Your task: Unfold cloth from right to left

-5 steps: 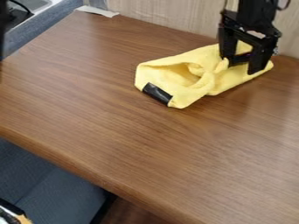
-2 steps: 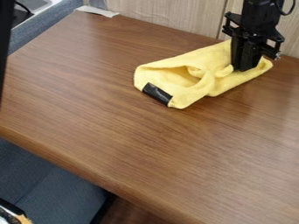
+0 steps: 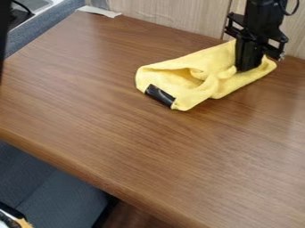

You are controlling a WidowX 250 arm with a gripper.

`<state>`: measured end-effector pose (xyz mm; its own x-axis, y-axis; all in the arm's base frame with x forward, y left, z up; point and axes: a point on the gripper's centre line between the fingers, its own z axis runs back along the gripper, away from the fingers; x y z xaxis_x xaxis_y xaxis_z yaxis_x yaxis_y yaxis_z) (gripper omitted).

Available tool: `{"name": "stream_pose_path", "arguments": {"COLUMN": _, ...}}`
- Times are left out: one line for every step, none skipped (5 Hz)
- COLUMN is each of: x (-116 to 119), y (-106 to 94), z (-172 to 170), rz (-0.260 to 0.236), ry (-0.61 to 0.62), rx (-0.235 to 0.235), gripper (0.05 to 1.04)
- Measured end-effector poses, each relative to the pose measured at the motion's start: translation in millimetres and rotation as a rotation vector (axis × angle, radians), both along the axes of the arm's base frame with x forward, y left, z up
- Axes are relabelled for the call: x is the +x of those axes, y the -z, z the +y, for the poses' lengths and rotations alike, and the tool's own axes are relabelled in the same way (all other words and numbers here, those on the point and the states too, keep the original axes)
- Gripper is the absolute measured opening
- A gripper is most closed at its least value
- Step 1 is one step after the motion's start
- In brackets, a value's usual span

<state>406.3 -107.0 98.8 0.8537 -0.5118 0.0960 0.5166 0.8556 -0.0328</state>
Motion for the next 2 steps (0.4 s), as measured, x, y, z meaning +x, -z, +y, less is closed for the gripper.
{"name": "stream_pose_path", "arguments": {"x": 3, "y": -12.4, "z": 13, "rz": -0.003, "ry": -0.031, "rx": -0.001, "gripper": 0.064}}
{"name": "stream_pose_path", "arguments": {"x": 15, "y": -30.3, "z": 37, "rz": -0.036, "ry": -0.107, "rx": -0.039, "gripper": 0.064}}
